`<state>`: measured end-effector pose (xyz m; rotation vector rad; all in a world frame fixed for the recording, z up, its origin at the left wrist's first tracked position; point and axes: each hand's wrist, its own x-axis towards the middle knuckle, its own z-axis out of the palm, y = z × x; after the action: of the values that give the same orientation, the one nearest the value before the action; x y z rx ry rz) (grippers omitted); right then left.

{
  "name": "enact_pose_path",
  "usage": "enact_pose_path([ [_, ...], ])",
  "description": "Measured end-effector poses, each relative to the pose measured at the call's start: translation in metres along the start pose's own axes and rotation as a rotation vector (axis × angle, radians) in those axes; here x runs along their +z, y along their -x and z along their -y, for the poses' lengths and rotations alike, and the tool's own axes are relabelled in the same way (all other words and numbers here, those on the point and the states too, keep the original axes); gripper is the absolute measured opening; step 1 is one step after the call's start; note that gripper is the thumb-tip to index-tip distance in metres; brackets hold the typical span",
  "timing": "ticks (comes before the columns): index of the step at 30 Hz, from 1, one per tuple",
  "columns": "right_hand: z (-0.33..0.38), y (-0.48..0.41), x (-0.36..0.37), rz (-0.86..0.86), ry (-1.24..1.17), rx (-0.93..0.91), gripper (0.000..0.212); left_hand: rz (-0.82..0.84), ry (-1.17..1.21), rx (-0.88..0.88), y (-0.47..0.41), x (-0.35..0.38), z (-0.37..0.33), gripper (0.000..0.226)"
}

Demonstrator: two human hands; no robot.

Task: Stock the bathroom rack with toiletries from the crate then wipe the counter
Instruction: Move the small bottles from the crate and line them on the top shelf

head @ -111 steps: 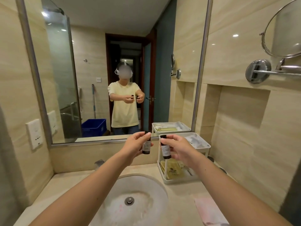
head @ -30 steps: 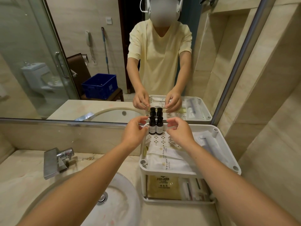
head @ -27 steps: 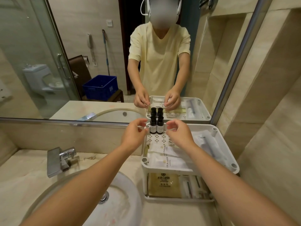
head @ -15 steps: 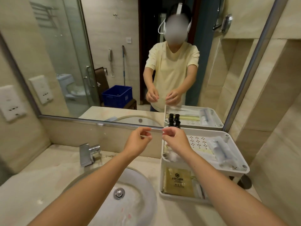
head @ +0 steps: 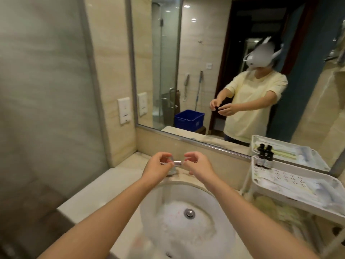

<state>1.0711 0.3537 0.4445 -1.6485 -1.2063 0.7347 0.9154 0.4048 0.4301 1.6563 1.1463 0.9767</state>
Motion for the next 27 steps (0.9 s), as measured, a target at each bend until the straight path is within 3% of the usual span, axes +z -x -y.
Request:
enact_pose_path([
  [12,0.066,0.102,0.197,0.339,-0.035,-0.109,0.029,-0.336,-0.043,-0.179,0.141,-0.2,0.074,0.028],
  [27,0.107,0.254,0.401,0.791,0.017,-0.248,0.028,-0.759,-0.047,-0.438,0.35,-0.361,0.153,0.03],
])
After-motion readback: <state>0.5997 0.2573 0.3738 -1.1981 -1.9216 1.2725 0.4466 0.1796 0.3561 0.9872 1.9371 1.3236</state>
